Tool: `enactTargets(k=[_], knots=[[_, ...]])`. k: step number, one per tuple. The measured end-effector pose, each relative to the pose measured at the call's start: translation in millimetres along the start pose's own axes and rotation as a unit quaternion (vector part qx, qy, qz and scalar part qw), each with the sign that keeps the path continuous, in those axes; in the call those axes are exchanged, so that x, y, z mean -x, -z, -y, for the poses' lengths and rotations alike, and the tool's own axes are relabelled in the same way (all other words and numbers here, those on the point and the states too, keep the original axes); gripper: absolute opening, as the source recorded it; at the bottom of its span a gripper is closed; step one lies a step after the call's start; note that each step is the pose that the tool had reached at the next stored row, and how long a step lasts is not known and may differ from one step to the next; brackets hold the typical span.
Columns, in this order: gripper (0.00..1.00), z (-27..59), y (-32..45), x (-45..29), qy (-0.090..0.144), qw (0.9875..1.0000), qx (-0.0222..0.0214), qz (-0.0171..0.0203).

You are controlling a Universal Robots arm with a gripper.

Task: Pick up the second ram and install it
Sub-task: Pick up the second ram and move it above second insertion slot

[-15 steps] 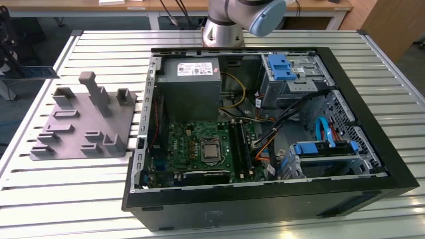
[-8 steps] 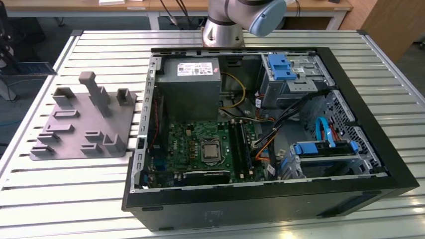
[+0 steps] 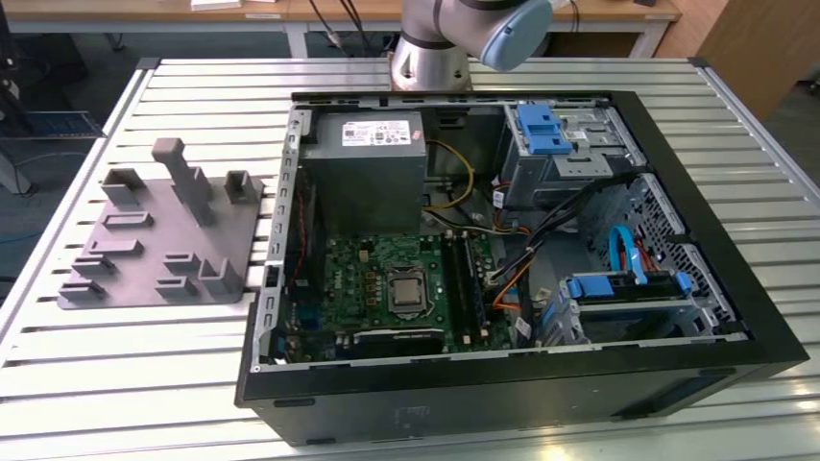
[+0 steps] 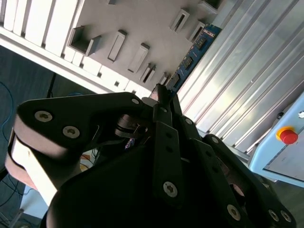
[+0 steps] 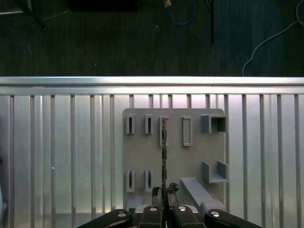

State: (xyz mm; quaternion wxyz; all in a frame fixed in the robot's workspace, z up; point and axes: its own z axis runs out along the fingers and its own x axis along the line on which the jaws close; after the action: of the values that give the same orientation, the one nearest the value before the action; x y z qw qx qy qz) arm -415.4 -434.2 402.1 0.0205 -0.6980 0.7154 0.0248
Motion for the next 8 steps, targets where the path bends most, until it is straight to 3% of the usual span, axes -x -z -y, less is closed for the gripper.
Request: enactTargets(k=[8], knots=[[0.14,-0.1,7.8,0.5,0.0,1.0,0.0003,0.0001]])
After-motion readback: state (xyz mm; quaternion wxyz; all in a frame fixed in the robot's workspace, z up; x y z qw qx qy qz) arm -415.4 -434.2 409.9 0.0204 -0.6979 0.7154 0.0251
